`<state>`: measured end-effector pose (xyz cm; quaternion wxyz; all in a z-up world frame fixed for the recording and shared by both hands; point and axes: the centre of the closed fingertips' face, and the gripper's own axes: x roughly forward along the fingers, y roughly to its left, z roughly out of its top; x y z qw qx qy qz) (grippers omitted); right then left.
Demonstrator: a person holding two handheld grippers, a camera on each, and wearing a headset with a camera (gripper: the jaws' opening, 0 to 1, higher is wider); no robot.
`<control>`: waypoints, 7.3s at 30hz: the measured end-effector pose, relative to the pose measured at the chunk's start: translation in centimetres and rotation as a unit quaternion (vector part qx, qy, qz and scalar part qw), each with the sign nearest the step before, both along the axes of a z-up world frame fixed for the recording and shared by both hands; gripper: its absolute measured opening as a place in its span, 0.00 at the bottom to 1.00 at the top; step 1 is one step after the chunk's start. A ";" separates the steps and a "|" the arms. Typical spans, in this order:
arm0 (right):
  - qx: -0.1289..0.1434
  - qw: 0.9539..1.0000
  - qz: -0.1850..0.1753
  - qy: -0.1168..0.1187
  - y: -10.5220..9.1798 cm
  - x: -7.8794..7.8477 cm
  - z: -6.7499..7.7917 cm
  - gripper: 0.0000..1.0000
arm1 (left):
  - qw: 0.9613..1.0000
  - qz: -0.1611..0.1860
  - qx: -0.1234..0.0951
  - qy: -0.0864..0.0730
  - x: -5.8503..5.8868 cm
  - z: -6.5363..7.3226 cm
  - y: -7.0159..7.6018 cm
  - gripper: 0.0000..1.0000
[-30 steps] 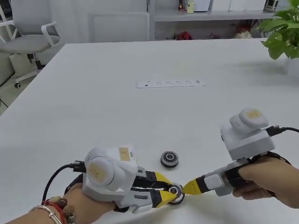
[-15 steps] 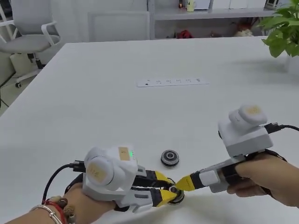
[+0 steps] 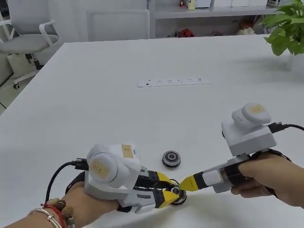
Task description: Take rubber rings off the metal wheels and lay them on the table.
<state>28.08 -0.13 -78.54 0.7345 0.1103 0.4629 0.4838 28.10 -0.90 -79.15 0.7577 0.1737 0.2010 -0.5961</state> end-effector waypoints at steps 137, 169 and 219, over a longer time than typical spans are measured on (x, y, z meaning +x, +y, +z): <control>0.001 0.996 0.008 -0.092 4.4 -0.3 0.2 0.09 | 0.977 0.204 -0.054 0.017 -4.7 7.4 13.8 0.98; 0.074 0.982 -0.072 -0.158 1.0 4.4 6.9 0.15 | 0.987 0.149 -0.048 -0.021 -3.0 12.3 10.4 0.96; 0.058 0.976 -0.147 -0.151 -3.3 7.4 6.5 0.15 | 0.995 0.070 -0.061 -0.028 3.5 9.2 0.0 0.67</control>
